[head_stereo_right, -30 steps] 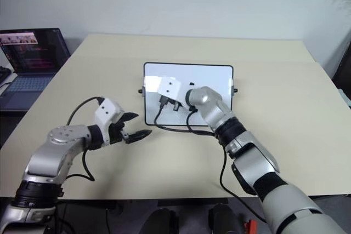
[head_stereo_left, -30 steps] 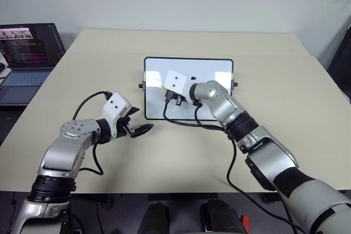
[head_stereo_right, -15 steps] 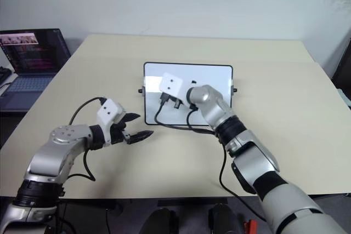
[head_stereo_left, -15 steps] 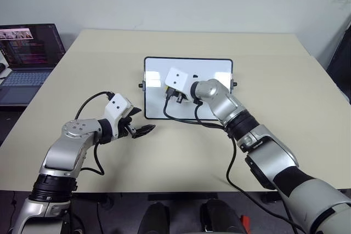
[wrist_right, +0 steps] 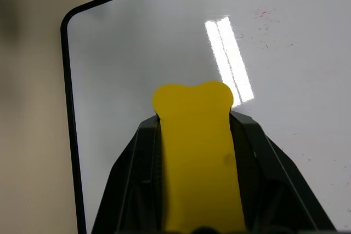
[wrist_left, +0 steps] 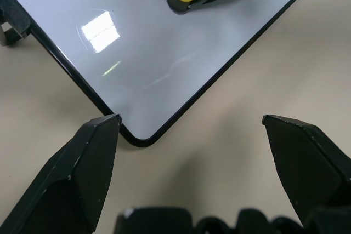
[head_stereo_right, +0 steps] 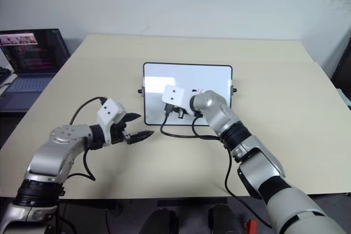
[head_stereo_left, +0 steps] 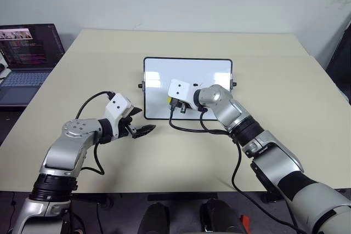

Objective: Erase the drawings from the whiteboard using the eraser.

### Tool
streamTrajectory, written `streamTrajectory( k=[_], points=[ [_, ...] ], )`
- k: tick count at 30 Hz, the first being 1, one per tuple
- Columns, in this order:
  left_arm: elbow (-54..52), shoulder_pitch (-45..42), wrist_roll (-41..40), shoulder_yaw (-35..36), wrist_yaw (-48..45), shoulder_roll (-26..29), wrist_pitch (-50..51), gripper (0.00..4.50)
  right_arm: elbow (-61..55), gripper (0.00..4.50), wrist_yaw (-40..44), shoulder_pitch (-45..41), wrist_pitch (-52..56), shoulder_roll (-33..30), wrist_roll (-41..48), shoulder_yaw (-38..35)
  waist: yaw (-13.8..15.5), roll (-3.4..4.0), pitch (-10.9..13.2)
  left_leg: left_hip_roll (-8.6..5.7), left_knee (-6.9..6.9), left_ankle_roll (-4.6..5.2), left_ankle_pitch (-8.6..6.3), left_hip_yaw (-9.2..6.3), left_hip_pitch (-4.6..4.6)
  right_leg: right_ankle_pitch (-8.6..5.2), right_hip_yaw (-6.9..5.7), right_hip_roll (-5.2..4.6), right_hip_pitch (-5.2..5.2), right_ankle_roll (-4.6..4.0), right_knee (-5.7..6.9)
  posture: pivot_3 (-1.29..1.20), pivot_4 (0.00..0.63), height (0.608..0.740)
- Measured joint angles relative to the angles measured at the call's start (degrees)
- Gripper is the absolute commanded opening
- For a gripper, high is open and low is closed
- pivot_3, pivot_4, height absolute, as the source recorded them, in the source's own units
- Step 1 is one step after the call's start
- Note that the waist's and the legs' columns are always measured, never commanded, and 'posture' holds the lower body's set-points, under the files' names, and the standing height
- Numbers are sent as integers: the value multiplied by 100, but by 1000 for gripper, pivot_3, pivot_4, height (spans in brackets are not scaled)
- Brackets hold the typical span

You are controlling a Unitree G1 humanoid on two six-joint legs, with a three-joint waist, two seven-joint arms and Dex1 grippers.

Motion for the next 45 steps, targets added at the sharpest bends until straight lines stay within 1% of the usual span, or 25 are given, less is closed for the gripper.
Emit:
streamTrajectory(
  k=[3,6,8,11,14,18,22,26,33,39,45],
  points=[
    [7,-34,1,0,1,-23,-51,4500,-12,1323,-172,8,50,104,140,-217,1,2,2,1,0,1,1,0,-3,1,-1,0,-2,-1,0,0,150,740],
    [102,-113,-27,64,118,-276,-280,4500,-529,1323,-234,296,638,173,673,-868,28,2,8,1,1,0,0,-9,-32,10,-12,-1,-15,-11,-16,0,150,740],
    [116,-198,-103,156,163,-426,-405,4500,-1410,1322,-174,694,1154,142,1036,-1227,29,0,11,-1,2,-3,-2,-12,-68,14,-16,-8,-41,-7,-20,0,150,740],
    [114,-334,-176,266,222,-541,-515,4500,-3083,1322,-139,1333,2015,-1,1477,-1581,26,3,13,-4,-3,-19,-17,-13,-80,2,-17,-13,-49,6,-28,0,150,740],
    [149,-431,-194,319,252,-609,-602,4500,-4690,1322,-217,1906,2848,-318,1782,-1923,26,3,13,-4,-2,-29,-40,-11,-85,-14,-15,-15,-53,13,-35,0,150,740],
    [193,-480,-219,337,200,-629,-616,4500,-5980,1322,-465,2623,3578,-679,1960,-2222,5,3,13,-5,-4,-28,-44,-4,-83,-18,-9,-14,-53,14,-38,0,150,740],
    [229,-522,-240,252,-6,-614,-605,4500,-6630,1322,-887,3236,3899,-813,1989,-2290,-6,2,14,-5,-4,-27,-44,-2,-69,-20,-4,-6,-48,15,-28,0,150,740],
    [360,-591,-241,141,-273,-545,-592,4500,-6674,1322,-1349,3712,3911,-740,1915,-2160,-15,3,15,-5,-1,-28,-44,6,-61,-21,6,3,-44,16,-25,0,150,740],
    [623,-793,-226,8,-523,-507,-603,4500,-6563,1321,-1698,3694,3883,-617,1914,-1771,-8,3,16,-4,0,-28,-44,5,-62,-21,7,29,-44,17,-27,0,150,740],
    [659,-820,-192,-1,-627,-468,-641,4500,-6309,1321,-1765,3346,3831,-603,1921,-1446,-10,3,16,-2,0,-28,-44,4,-62,-21,7,29,-44,16,-27,0,150,740],
    [672,-794,-120,-55,-810,-344,-725,4500,-5318,1321,-1831,2508,3777,-234,2037,-1411,-9,3,16,2,1,-28,-44,3,-61,-20,6,31,-44,14,-25,0,150,740]
  ],
)
